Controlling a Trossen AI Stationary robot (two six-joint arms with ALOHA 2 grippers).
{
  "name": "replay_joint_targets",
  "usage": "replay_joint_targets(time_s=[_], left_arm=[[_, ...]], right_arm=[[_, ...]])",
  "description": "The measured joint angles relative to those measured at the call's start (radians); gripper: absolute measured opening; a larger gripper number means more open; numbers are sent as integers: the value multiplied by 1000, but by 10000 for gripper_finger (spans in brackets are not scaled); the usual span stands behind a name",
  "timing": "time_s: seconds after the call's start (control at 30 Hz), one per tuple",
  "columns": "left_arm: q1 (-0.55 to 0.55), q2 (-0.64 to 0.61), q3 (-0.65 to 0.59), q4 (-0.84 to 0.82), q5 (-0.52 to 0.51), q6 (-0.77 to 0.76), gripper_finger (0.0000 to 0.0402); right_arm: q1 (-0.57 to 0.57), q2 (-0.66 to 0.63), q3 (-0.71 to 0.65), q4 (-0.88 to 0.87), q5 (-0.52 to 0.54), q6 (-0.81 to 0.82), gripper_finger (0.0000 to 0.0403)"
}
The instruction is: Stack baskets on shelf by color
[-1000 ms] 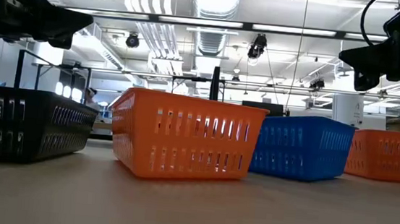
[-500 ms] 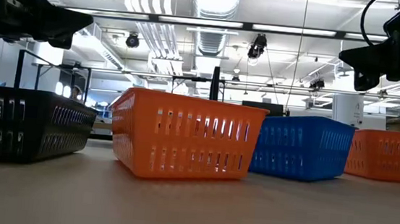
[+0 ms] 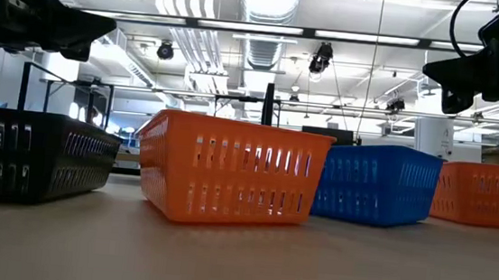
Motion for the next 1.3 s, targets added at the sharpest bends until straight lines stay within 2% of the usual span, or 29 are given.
replay_joint_targets(time_s=[0.4,0.6,0.8,1.3], left_arm=[[0,0,0,0,0,0,0],[0,0,0,0,0,0,0],[0,0,0,0,0,0,0],[0,0,0,0,0,0,0]], right_arm=[[0,0,0,10,0,1,9],[0,0,0,8,1,197,9],[0,1,0,0,53,223,9],[0,51,0,-17,51,227,9]])
